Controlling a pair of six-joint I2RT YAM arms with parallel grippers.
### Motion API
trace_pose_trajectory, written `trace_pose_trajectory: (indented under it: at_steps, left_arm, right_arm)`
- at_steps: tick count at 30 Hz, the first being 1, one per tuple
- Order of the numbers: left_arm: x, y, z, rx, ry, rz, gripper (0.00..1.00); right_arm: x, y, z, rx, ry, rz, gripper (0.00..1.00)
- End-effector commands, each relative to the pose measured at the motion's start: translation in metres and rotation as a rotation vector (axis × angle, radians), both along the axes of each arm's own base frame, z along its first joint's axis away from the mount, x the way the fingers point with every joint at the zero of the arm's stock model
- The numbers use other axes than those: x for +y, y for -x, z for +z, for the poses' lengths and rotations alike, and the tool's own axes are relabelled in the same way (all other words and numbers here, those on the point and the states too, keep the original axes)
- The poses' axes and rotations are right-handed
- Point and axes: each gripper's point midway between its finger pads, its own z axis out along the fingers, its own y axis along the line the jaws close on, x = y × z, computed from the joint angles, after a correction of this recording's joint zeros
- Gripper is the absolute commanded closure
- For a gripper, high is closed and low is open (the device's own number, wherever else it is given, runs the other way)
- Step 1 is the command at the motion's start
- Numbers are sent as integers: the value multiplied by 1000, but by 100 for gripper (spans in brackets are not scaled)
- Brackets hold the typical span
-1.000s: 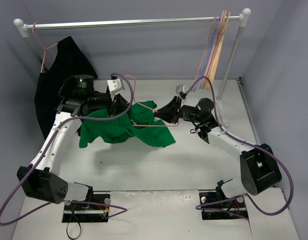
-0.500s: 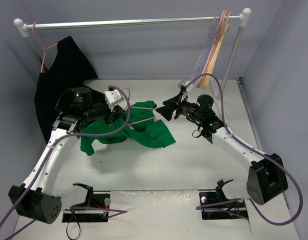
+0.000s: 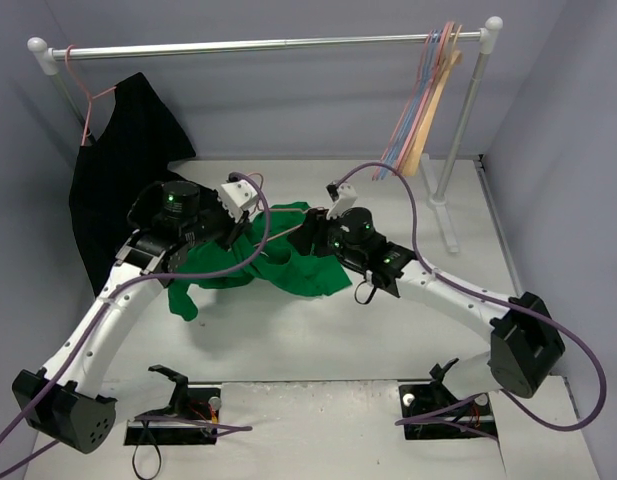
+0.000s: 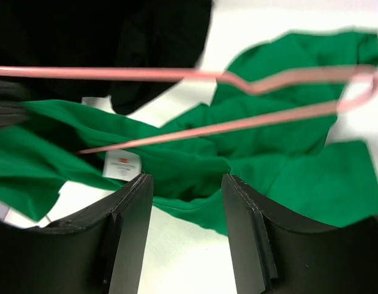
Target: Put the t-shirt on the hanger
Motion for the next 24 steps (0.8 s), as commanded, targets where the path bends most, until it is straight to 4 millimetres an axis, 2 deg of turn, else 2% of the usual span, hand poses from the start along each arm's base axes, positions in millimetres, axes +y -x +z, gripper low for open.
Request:
trace_pose_trajectory:
  at_steps: [1,5,8,17,20,23,24]
  left_arm:
    - [4,-5,40,-137,67,54,100]
    - [6,-2,40,-142,80,69,100]
    - [7,1,46,-154,93,69,100]
    - [6,10,55,-172,118,53,100]
    - [7,11,56,-177,122,53,100]
    - [6,12,57,-176,126,48,100]
    - [6,13,57,-175,127,45,100]
  right_arm:
    - [10,-10,9,28,-101,-110,51]
    - [23,-8,-13,76,-88,-96,51]
    - [25,-11,-26,100,-72,-107,51]
    - [33,-19,-53,139,-38,-112,54]
    - [32,-22,-56,141,-36,-108,61]
    - [28,-27,-55,135,-35,-115,72]
    - [24,-31,-54,128,-33,-123,80]
